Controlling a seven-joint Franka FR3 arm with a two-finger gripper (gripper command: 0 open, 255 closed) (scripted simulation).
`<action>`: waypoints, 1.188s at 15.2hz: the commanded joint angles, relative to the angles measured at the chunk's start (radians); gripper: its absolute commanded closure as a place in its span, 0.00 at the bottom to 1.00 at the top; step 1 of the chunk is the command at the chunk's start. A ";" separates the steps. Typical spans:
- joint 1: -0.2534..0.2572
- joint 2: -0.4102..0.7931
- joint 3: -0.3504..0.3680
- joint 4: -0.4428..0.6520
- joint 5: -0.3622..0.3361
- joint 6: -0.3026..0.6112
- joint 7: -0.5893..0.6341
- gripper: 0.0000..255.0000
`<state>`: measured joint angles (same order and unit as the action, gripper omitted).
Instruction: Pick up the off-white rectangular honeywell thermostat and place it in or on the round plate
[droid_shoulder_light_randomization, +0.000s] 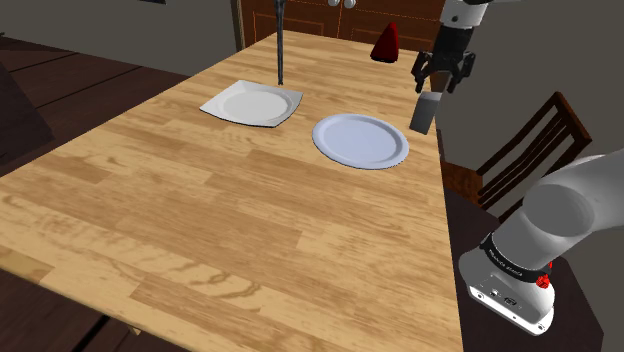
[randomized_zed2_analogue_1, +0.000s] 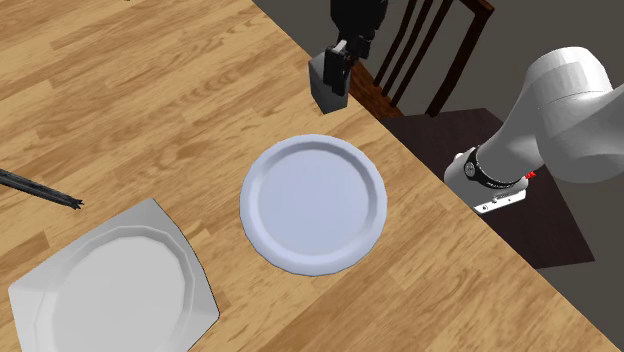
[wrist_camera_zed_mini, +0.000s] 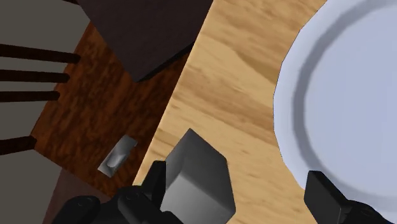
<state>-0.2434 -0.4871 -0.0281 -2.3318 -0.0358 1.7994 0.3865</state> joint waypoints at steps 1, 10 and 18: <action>-0.034 0.046 -0.018 0.025 -0.013 0.023 0.039 0.00; -0.055 0.089 -0.033 -0.053 -0.024 0.143 0.066 0.00; -0.055 0.089 -0.033 -0.053 -0.024 0.143 0.066 0.00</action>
<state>-0.2985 -0.3982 -0.0612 -2.3846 -0.0598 1.9426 0.4521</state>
